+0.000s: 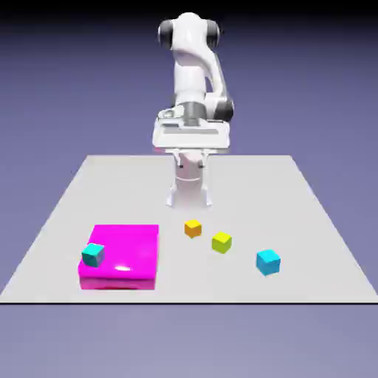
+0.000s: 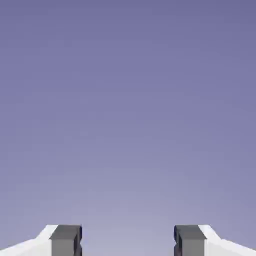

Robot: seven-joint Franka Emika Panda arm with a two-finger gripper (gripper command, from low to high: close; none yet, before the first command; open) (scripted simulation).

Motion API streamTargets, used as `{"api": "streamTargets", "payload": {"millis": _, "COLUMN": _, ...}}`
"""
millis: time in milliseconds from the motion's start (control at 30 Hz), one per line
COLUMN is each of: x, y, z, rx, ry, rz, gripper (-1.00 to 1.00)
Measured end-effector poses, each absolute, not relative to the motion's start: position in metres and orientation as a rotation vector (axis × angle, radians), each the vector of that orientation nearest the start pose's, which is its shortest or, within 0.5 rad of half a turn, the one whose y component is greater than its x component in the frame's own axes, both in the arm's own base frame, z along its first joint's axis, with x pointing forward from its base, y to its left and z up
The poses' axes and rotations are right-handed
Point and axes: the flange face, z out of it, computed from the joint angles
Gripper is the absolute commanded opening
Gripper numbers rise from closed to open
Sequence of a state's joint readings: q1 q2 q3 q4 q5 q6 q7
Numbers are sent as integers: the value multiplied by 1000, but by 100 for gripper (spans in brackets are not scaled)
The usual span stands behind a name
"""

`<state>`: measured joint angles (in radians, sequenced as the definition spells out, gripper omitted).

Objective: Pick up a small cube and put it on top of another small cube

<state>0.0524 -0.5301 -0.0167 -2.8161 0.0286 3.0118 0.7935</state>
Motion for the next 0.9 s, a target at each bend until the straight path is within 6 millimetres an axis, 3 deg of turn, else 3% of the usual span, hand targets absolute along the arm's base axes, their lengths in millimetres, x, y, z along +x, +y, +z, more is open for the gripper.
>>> {"api": "streamTargets", "payload": {"millis": 100, "x": 393, "y": 32, "z": 381, "rx": -2459, "ry": 1224, "rz": -623, "gripper": 0}}
{"api": "streamTargets", "payload": {"millis": 233, "x": 379, "y": 58, "z": 309, "rx": -2432, "ry": 1498, "rz": -256, "gripper": 0}}
{"api": "streamTargets", "payload": {"millis": 467, "x": 322, "y": 93, "z": 199, "rx": -2355, "ry": 2037, "rz": 276, "gripper": 0}}
{"api": "streamTargets", "payload": {"millis": 833, "x": 310, "y": 99, "z": 126, "rx": -2345, "ry": 2084, "rz": 311, "gripper": 0}}
{"api": "streamTargets", "payload": {"millis": 867, "x": 309, "y": 100, "z": 122, "rx": -2345, "ry": 2085, "rz": 311, "gripper": -100}}
{"api": "streamTargets", "payload": {"millis": 900, "x": 309, "y": 100, "z": 122, "rx": -2345, "ry": 2085, "rz": 311, "gripper": -100}}
